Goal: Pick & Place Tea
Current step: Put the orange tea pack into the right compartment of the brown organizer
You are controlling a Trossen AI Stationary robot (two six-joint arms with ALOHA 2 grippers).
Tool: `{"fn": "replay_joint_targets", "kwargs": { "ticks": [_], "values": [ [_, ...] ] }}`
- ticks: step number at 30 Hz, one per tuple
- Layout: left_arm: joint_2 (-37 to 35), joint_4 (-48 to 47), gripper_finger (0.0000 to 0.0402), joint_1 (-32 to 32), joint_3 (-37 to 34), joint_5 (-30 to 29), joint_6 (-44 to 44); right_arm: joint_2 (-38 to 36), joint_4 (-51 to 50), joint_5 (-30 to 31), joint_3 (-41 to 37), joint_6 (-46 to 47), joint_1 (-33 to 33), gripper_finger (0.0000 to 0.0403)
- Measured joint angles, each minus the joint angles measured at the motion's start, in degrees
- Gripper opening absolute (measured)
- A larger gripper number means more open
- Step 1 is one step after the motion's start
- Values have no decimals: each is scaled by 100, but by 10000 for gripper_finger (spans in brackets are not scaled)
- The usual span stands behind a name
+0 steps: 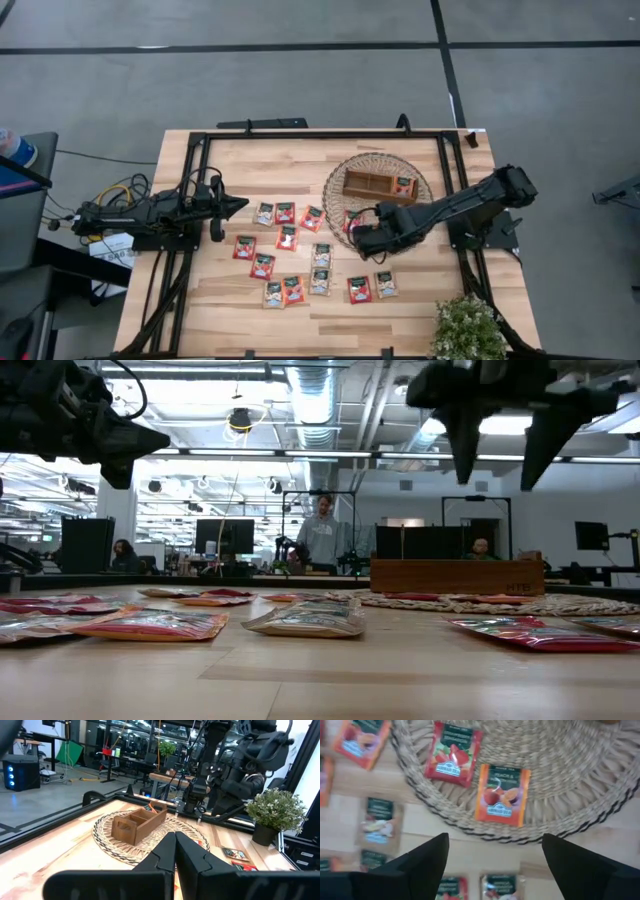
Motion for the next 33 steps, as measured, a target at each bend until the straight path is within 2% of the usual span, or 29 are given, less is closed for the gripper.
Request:
{"fn": "replay_joint_targets", "kwargs": {
  "ticks": [8, 14, 20, 23, 33],
  "values": [
    [0, -42, 0, 1, 2, 10, 0, 722, -21, -377, -4, -387, -346, 317],
    [0, -42, 0, 0, 2, 68, -7, 911, -50, -668, -4, -636, -433, 317],
    [0, -46, 0, 1, 2, 92, -24, 592, -309, -500, -9, -641, -362, 317],
    [0, -58, 0, 1, 2, 98, -28, 295, -264, -486, -273, -641, -335, 317],
    [0, -86, 0, 0, 2, 96, -28, -601, 1373, -183, -1589, -630, -343, 317]
  ]
}}
